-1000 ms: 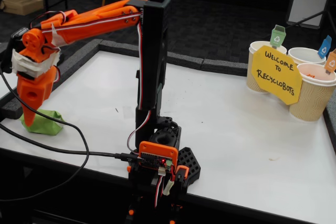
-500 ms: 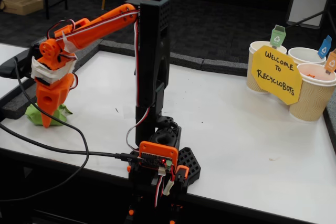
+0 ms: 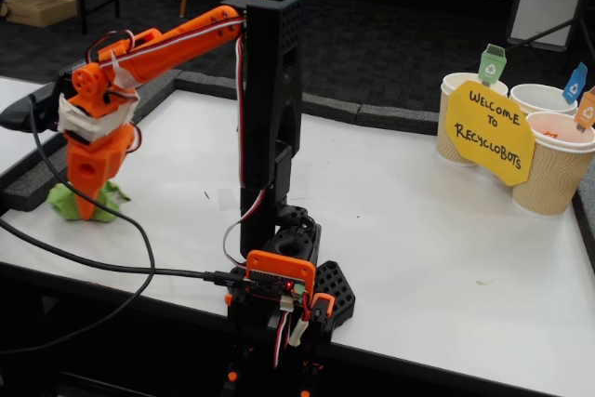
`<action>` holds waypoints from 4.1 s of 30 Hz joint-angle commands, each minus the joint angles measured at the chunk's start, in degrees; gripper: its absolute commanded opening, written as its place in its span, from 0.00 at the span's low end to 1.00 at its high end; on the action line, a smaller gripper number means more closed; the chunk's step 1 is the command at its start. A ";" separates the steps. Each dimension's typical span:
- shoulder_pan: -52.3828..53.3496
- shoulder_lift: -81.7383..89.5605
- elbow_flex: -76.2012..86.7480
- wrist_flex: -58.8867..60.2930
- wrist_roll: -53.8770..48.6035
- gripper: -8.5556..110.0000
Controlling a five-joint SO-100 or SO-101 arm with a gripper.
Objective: Sort rubbish by color.
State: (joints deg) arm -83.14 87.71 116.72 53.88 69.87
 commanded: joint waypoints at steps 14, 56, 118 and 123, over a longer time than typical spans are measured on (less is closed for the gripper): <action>16.35 39.90 -10.63 15.21 -29.79 0.07; 97.29 100.63 14.50 18.54 -60.21 0.07; 103.80 28.83 -20.13 -2.29 -62.75 0.07; 104.33 19.69 -27.86 -5.71 -62.75 0.07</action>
State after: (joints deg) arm 19.16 109.95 101.51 51.94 8.09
